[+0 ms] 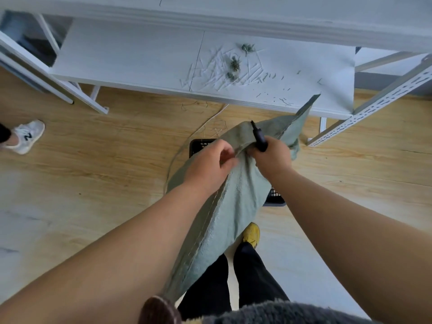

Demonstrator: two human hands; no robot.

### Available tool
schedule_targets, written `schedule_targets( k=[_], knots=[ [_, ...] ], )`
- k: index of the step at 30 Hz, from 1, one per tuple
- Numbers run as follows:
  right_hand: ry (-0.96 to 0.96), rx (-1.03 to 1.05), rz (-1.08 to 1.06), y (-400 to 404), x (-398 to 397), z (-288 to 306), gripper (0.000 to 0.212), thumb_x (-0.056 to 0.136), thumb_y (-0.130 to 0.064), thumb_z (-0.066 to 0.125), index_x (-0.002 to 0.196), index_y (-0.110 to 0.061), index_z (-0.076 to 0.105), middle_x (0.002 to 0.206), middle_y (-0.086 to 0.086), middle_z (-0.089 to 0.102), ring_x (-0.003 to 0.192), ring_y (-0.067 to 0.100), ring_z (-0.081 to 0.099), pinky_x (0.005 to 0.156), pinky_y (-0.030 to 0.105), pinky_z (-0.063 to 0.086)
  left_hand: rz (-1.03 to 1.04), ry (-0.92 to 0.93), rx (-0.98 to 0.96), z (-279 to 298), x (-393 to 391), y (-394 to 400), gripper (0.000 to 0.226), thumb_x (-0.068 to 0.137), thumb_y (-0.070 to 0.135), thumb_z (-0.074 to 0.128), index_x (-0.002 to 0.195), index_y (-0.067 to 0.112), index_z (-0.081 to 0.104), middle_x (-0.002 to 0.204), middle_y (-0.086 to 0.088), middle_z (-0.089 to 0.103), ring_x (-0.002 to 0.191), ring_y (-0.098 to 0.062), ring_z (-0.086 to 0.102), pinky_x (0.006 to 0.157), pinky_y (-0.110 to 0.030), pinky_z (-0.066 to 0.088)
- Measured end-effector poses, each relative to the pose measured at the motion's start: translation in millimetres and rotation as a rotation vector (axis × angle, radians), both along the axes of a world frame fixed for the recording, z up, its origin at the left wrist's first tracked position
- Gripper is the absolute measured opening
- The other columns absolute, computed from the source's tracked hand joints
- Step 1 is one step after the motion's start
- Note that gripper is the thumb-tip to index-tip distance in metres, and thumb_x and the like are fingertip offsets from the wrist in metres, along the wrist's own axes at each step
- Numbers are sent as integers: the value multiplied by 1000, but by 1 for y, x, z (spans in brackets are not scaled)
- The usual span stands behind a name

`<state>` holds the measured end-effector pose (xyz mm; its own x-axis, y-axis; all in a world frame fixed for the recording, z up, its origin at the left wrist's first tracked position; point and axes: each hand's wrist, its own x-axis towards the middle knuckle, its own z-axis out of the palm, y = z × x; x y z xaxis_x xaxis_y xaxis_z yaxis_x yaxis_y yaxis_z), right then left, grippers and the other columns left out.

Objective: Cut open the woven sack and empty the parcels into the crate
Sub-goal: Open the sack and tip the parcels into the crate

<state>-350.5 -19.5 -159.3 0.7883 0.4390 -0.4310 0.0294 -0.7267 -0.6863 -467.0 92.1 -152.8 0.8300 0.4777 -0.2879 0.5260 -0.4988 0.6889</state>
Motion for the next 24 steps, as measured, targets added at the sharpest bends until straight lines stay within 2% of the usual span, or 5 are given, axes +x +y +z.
schedule_targets(
  k=[5,9,13,17,24],
  knots=[
    [59,33,-239,11,4,3,27,90,-21,58,66,-21,46,64,2,51,58,18,47,48,25,33,-21,533,177,-25,-59,-23,70,73,52,74,121,16,39,118,1,41,108,-16,44,79,-25,37],
    [29,60,-345,14,14,7,9,90,-22,59,82,-17,55,79,8,62,68,23,55,50,26,38,-63,755,230,-38,-78,-18,28,91,27,57,115,14,49,114,-4,53,104,-24,54,70,-32,39],
    [-39,64,-485,-1,21,12,8,89,-24,59,89,-16,57,83,7,65,77,26,61,59,29,43,87,630,320,-32,-63,24,9,94,13,50,101,18,55,89,-3,61,77,-23,58,62,-32,45],
    [-82,90,-637,-22,35,30,6,87,-24,59,89,-19,57,84,7,68,80,28,66,76,43,56,126,439,354,-5,-19,53,13,95,21,55,108,24,58,100,-4,66,84,-26,61,65,-31,46],
    [-103,130,-750,-63,48,57,5,89,-20,58,86,-20,54,75,1,58,77,26,58,71,38,48,149,147,399,52,46,69,11,93,21,56,102,27,62,107,4,63,91,-21,58,70,-31,39]
  ],
)
